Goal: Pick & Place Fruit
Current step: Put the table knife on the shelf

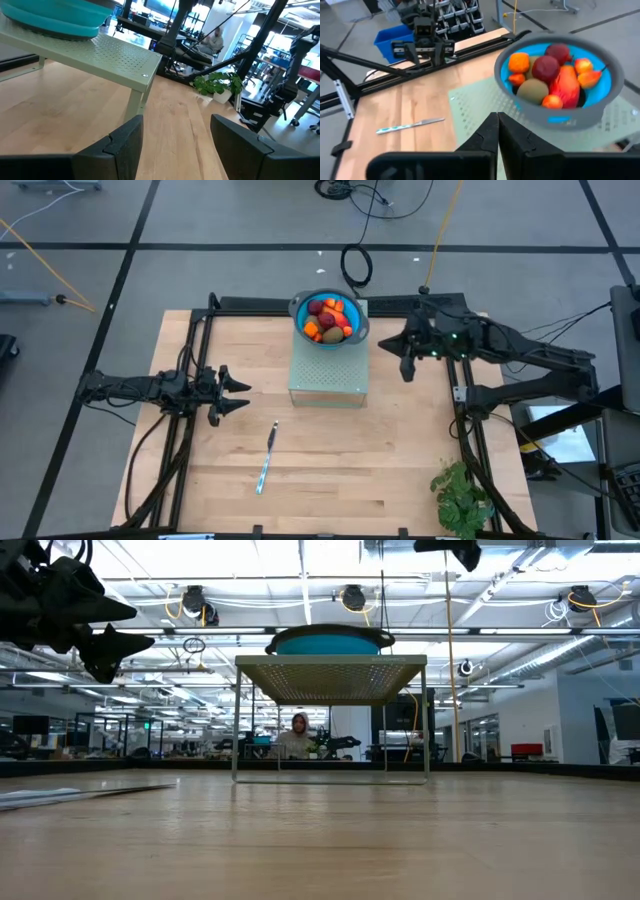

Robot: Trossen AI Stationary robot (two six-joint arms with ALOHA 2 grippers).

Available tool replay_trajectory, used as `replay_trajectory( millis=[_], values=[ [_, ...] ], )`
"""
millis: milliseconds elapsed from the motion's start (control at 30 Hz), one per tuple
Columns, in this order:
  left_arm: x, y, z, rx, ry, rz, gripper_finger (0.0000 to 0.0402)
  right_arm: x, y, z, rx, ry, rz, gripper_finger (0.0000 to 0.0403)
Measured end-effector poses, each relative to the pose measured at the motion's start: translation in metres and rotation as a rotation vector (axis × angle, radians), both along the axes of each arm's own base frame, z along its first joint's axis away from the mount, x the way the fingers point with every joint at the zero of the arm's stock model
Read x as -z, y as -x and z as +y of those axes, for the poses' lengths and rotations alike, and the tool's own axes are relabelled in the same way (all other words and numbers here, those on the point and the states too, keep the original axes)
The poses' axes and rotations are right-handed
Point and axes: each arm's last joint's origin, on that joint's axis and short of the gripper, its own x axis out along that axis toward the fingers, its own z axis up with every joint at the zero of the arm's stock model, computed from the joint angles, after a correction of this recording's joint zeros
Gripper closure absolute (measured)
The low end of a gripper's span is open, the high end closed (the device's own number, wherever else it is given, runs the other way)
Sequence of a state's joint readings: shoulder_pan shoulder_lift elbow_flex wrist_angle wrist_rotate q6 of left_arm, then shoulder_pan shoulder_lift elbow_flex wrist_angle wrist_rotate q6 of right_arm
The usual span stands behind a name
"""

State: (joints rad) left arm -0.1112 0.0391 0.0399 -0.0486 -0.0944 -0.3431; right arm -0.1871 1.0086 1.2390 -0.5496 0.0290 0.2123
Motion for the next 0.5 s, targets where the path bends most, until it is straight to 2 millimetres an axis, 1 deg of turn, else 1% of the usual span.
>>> replay_trajectory(
  millis=[100,233,500],
  values=[
    [0.0,0.0,0.0,0.0,0.001,0.0,0.0169,0.008,0.011,0.005,0.008,-0.032,-0.008,0.0401],
    [0.0,0.0,0.0,-0.001,0.014,0.0,0.0169,0.024,0.028,0.009,0.07,-0.058,-0.019,0.04],
    [0.0,0.0,0.0,-0.003,0.034,0.001,0.0169,0.059,0.059,0.014,0.078,-0.064,-0.121,0.0401]
  ],
)
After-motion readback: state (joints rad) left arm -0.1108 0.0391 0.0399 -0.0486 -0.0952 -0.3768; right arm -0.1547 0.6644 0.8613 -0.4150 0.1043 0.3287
